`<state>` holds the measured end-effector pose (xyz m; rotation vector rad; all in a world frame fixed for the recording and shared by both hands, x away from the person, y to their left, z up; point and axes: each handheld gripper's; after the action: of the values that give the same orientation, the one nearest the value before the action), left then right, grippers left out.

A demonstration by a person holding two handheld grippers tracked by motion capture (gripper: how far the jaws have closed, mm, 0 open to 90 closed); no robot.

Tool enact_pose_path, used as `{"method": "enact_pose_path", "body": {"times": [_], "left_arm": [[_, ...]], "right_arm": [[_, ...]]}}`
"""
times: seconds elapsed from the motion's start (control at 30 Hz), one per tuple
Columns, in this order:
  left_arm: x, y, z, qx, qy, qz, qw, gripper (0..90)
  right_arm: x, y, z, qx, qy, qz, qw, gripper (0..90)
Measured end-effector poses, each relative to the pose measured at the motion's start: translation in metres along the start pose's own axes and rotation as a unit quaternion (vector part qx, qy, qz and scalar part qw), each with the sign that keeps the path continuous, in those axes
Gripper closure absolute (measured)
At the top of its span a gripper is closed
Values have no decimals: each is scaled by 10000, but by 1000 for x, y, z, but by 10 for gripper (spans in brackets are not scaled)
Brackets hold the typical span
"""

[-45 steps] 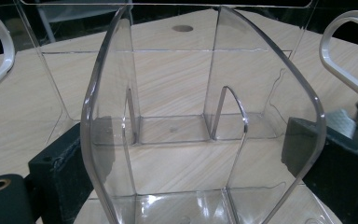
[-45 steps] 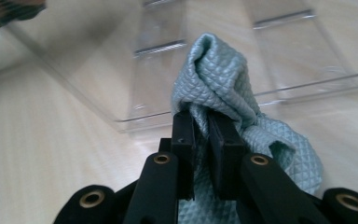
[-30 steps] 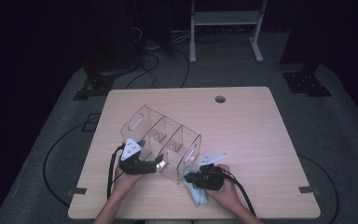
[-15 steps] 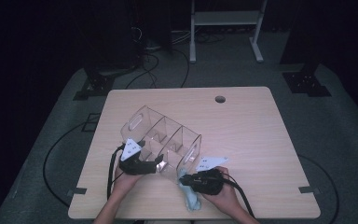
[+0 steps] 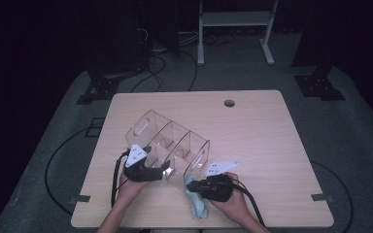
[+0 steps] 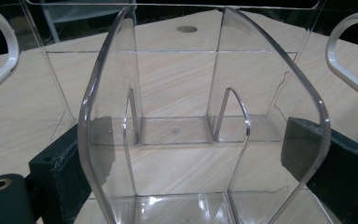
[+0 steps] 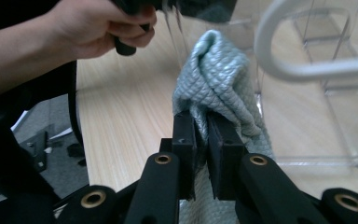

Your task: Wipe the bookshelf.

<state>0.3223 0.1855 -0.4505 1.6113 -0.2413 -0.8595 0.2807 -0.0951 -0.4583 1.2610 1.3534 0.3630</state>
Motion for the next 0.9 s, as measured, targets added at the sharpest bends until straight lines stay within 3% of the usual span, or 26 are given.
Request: {"method": "enact_pose_path", "body": {"times": [0.23, 0.3, 0.4, 0.63, 0.9], "left_arm": [[0, 0, -1, 11, -26, -2, 10000, 56], [0, 0, -1, 6, -32, 3, 10000, 56], [0, 0, 0, 5, -33, -3, 10000, 56], [0, 0, 0, 9, -54, 1, 10000, 56], [0, 1, 1, 87, -118, -58, 9999, 56]], "right_arm": [[-8, 7, -1, -109, -105, 136, 9998, 814], [-8, 5, 5, -56, -229, 114, 9997, 814], [-6, 2, 16, 177, -231, 19, 9996, 814], [-19, 15, 2, -14, -141, 336, 9993, 815], [-27, 18, 5, -12, -138, 403, 9991, 815]]}}
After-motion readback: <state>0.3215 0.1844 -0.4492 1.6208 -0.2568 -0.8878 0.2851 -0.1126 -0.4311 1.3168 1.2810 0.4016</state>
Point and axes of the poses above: each handheld gripper's, and its own axes: x roughly forward along the jaws, y roughly out of its top, z roughly to its right
